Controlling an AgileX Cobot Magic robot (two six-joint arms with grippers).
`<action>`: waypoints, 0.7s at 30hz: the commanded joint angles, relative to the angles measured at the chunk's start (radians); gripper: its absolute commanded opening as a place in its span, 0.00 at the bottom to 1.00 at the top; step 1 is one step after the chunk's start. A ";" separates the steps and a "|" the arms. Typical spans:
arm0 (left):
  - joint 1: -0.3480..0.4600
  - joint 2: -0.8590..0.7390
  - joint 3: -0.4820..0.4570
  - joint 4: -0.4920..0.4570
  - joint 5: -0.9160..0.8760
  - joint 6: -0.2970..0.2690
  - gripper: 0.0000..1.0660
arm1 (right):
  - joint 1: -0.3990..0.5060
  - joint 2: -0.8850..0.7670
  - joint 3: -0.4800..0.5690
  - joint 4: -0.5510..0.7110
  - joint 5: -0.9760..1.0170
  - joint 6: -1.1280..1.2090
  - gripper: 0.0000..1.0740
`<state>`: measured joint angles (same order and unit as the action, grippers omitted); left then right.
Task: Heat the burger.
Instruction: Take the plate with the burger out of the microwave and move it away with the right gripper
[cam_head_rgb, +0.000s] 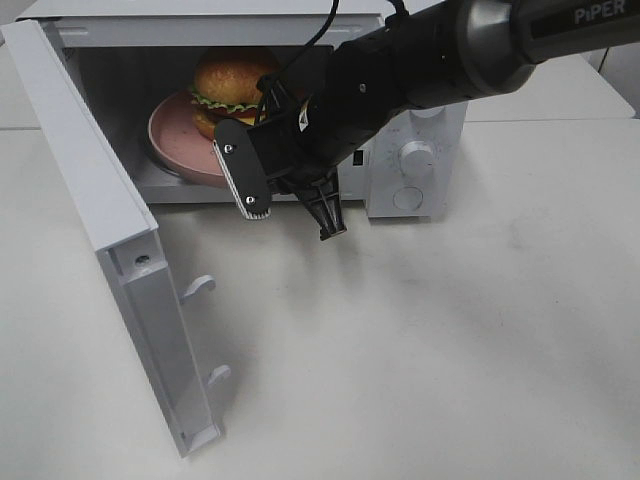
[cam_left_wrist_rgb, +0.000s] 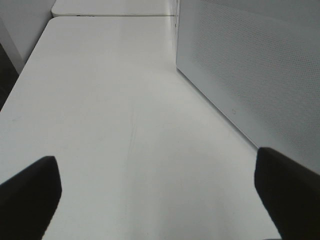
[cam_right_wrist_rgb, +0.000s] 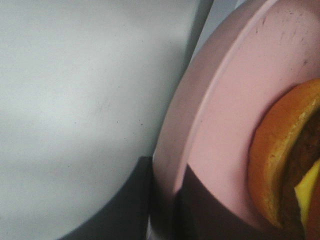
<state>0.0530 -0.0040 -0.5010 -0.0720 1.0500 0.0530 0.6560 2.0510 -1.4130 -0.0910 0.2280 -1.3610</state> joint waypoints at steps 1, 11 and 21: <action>0.001 -0.022 0.004 0.000 -0.014 -0.002 0.94 | 0.007 -0.047 0.020 -0.006 -0.070 -0.007 0.00; 0.001 -0.022 0.004 0.000 -0.014 -0.002 0.94 | 0.009 -0.143 0.166 -0.003 -0.120 -0.035 0.00; 0.001 -0.022 0.004 0.000 -0.014 -0.002 0.94 | 0.009 -0.272 0.319 -0.003 -0.145 -0.051 0.00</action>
<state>0.0530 -0.0040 -0.5010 -0.0720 1.0500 0.0530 0.6750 1.8100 -1.0900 -0.0930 0.1360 -1.4260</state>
